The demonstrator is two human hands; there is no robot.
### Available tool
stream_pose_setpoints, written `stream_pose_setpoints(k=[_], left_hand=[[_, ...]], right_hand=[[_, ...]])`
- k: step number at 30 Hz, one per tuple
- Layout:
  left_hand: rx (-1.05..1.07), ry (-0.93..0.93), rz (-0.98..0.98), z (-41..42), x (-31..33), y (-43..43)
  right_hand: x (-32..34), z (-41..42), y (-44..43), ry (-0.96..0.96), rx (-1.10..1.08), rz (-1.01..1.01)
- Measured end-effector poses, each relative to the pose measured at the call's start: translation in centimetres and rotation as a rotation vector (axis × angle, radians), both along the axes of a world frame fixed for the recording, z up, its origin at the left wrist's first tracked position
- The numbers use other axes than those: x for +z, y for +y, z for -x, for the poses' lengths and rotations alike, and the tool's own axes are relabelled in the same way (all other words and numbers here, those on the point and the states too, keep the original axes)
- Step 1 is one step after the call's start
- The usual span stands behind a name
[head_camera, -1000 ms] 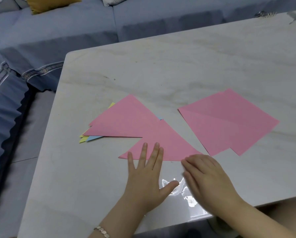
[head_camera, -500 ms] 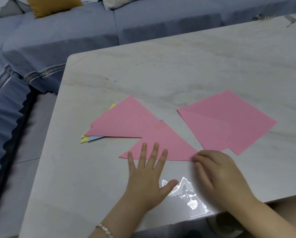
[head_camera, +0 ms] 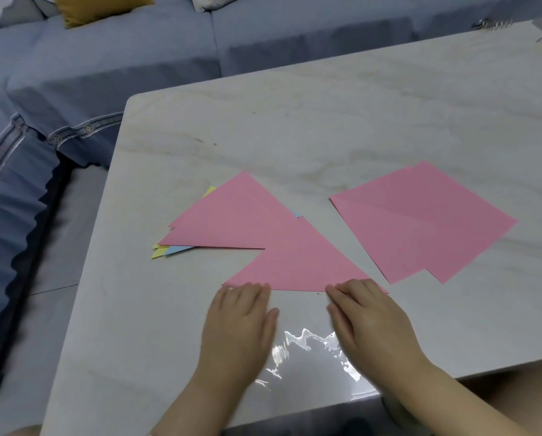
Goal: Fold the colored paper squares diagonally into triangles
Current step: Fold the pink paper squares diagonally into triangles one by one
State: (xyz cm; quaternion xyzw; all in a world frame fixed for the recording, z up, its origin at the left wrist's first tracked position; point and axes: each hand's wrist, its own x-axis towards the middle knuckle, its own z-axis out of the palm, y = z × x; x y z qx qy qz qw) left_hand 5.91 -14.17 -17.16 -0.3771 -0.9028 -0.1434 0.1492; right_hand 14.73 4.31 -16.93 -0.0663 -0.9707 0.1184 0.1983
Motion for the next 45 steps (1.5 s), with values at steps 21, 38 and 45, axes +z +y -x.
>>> stream_pose_setpoints(k=[21,38,45], left_hand=[[0.382,-0.593,0.243,5.7,5.4,2.5],[0.378,-0.246,-0.105,7.7,8.1,1.4],[0.176,-0.483,-0.146,3.7,6.9,4.2]], right_hand=[[0.6,-1.0,1.3,-0.041,0.013,0.050],[5.0,2.0,6.9,-0.473,-0.262,-0.045],[3.4,2.1,8.2,-0.390,-0.258,-0.127]])
